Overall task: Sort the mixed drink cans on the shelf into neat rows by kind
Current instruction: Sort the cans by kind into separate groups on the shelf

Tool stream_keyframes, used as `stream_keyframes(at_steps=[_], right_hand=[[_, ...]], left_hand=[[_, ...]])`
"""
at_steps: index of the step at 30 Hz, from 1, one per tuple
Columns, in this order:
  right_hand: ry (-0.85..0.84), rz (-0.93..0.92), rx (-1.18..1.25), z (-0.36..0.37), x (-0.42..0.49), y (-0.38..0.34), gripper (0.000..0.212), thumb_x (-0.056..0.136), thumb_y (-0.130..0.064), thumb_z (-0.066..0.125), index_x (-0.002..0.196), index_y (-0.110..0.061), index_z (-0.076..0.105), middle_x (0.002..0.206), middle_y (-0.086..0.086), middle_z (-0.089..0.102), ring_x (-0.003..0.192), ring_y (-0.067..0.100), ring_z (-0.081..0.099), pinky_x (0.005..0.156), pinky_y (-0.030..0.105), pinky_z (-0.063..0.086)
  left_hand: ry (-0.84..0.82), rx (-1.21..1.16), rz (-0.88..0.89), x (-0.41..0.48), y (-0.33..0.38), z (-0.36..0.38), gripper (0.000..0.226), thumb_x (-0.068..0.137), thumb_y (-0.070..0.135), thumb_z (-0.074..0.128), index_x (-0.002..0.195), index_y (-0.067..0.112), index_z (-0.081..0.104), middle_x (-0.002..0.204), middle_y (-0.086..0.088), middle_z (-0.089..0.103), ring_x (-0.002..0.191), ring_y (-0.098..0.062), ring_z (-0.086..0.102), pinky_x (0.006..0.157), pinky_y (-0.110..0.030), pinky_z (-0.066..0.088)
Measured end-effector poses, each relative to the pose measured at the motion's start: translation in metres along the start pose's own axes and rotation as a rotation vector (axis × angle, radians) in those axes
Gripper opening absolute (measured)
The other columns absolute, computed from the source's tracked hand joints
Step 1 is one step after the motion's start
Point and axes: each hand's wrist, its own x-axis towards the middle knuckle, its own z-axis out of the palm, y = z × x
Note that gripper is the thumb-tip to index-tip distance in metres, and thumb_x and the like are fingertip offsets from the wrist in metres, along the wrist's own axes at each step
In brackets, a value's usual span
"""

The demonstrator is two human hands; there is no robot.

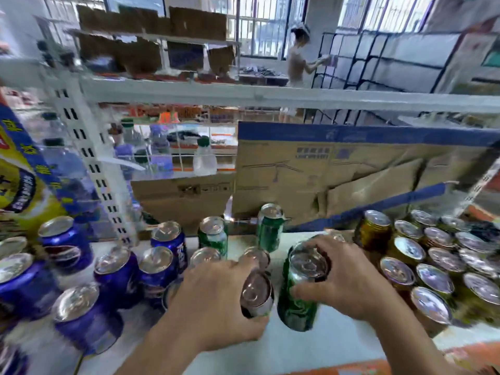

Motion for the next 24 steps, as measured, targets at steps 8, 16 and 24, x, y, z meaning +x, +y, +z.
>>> stream_keyframes(at_steps=[8, 16, 24], right_hand=[[-0.123, -0.019, -0.086, 0.041, -0.002, 0.035, 0.056, 0.052, -0.057, 0.071, 0.102, -0.037, 0.056, 0.092, -0.017, 0.062, 0.081, 0.009, 0.058, 0.071, 0.031, 0.052], [0.090, -0.098, -0.061, 0.026, 0.017, 0.039, 0.032, 0.084, -0.049, 0.063, 0.099, -0.021, 0.067, 0.098, -0.005, 0.063, 0.086, 0.014, 0.058, 0.072, 0.031, 0.049], [-0.126, 0.012, -0.376, 0.028, 0.054, 0.041, 0.058, 0.081, -0.042, 0.068, 0.134, -0.032, 0.046, 0.125, 0.002, 0.057, 0.112, 0.025, 0.055, 0.082, 0.033, 0.049]], left_hand=[[-0.111, 0.145, -0.123, 0.004, 0.006, 0.027, 0.073, 0.078, 0.061, 0.057, 0.141, 0.036, 0.033, 0.132, 0.014, 0.052, 0.121, -0.014, 0.047, 0.101, -0.029, 0.031], [-0.033, 0.080, -0.162, 0.000, 0.004, 0.030, 0.067, 0.085, 0.055, 0.053, 0.145, 0.040, 0.026, 0.138, 0.020, 0.034, 0.130, -0.004, 0.032, 0.106, -0.027, 0.031], [-0.001, 0.096, -0.245, -0.007, -0.001, 0.029, 0.064, 0.080, 0.074, 0.035, 0.135, 0.042, 0.039, 0.133, 0.020, 0.039, 0.128, -0.006, 0.032, 0.110, -0.031, 0.024]])
